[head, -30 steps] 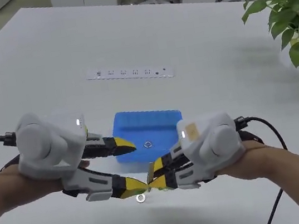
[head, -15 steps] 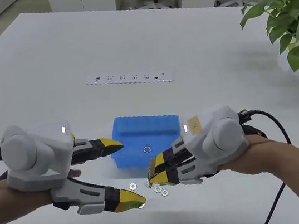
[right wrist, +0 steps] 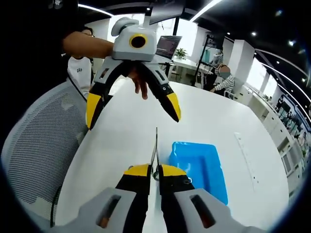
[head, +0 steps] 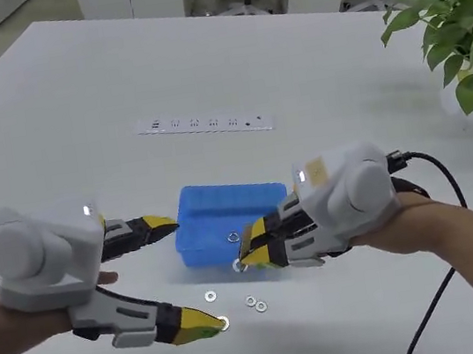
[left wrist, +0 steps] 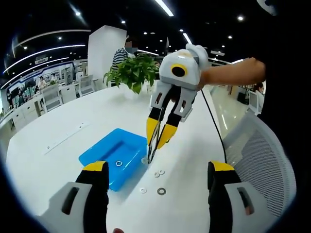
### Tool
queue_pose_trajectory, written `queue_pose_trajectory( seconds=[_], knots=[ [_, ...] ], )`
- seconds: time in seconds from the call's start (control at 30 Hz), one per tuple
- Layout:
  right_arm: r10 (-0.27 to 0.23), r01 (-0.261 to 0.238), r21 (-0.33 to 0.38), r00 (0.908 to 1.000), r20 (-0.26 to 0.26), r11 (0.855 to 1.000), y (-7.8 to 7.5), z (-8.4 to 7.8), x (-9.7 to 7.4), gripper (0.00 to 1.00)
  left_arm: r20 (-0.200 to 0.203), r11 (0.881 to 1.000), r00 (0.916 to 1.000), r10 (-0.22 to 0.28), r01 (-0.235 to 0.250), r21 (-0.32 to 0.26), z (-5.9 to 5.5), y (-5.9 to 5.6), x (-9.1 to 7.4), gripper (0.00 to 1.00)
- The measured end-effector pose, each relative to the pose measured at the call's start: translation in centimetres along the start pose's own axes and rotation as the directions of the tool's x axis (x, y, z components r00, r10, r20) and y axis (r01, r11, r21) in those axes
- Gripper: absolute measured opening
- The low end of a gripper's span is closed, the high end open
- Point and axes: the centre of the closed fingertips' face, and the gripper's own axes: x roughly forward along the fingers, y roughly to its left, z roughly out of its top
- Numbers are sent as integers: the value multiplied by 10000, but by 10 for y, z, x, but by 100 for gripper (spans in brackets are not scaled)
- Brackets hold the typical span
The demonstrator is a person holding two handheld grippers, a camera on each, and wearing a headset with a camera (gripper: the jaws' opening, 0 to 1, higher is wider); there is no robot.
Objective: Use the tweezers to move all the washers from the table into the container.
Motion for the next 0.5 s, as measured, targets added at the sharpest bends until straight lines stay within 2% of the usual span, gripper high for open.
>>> queue_pose_trajectory(
  seconds=[0.5],
  knots=[
    [-498,498,163,9988,-36,9986,-26,-7,-4,8,118,9996,9996,269,-269,26,0,8,-3,98]
  ],
)
